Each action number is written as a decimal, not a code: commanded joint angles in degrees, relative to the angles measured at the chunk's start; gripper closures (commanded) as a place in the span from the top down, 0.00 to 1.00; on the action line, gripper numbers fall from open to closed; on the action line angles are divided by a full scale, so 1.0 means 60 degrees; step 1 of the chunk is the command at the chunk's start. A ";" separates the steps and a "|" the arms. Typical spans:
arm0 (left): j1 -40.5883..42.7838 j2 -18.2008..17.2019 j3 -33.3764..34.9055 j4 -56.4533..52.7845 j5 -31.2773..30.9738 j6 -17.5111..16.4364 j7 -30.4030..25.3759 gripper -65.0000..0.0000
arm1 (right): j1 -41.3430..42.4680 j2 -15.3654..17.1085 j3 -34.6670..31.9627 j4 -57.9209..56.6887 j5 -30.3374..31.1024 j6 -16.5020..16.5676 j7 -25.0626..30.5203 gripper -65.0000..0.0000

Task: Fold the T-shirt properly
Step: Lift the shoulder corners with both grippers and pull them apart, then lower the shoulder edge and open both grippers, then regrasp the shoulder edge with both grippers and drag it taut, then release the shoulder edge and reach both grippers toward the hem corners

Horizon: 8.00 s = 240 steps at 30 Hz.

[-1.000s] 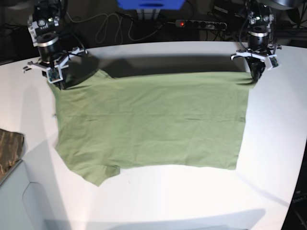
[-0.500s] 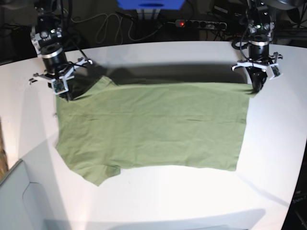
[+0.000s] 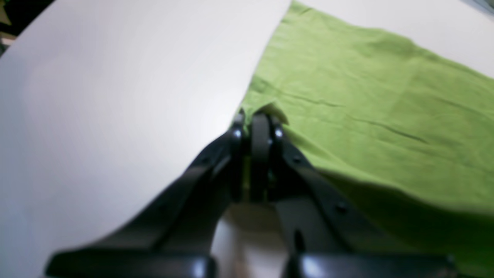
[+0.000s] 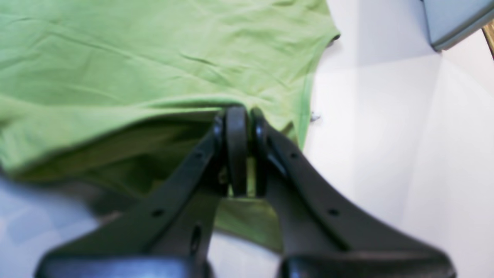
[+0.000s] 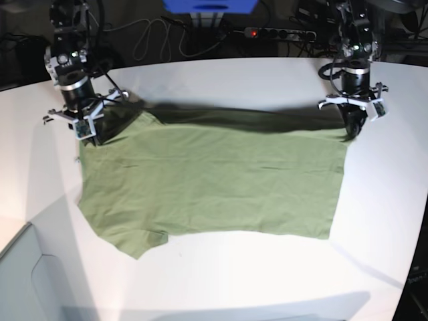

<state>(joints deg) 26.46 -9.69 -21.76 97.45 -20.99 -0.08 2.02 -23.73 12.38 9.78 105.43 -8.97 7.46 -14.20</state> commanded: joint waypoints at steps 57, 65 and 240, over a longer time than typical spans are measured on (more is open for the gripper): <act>-0.1487 -0.0062 -0.0776 -0.1421 -0.0098 0.0005 0.1648 0.62 | -0.0463 0.0098 0.0399 0.1205 0.0081 0.0067 -0.1143 0.65; -0.1853 -0.0047 -0.0747 -0.2036 -0.0113 0.0005 0.1707 0.61 | -0.0961 0.0127 0.0414 0.1161 0.0067 0.0067 -0.1143 0.66; -0.8109 -0.1542 0.1861 -0.8322 0.0004 0.0064 0.1473 0.52 | 0.4225 -0.0181 0.2231 -0.2106 0.0038 0.4390 -0.3370 0.58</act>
<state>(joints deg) -21.17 -18.41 -10.63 46.96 -20.84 0.23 11.25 0.60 10.48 22.85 91.59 -9.41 33.58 -35.83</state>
